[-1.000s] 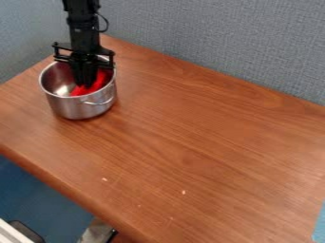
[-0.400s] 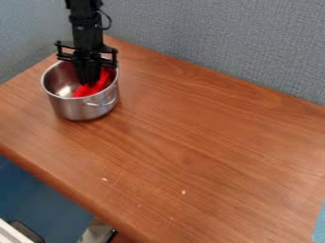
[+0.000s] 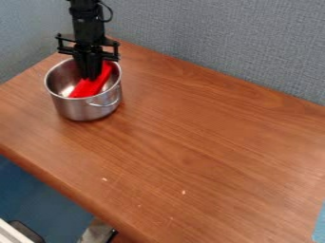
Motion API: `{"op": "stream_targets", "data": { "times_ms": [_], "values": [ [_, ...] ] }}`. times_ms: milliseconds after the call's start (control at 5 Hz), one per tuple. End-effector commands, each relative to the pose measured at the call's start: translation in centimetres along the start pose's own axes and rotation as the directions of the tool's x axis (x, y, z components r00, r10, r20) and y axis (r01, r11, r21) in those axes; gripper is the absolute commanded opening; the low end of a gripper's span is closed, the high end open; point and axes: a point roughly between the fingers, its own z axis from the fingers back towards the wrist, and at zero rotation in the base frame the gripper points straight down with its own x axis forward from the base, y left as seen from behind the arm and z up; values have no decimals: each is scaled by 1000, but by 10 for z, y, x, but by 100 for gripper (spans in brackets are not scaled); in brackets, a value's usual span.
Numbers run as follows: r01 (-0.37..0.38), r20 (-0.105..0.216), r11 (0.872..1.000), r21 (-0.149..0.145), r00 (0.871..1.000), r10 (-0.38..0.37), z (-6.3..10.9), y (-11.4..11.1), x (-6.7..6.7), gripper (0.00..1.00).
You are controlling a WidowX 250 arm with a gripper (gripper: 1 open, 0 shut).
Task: Move the red object from the metal pot to the table
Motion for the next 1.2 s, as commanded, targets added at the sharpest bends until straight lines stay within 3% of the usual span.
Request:
{"op": "stream_targets", "data": {
  "times_ms": [0,1000],
  "values": [
    [13,103,1000,15,995,-14,40,-4,1,0],
    [23,114,1000,9,993,-24,52,-3,-2,0]
  ]
}}
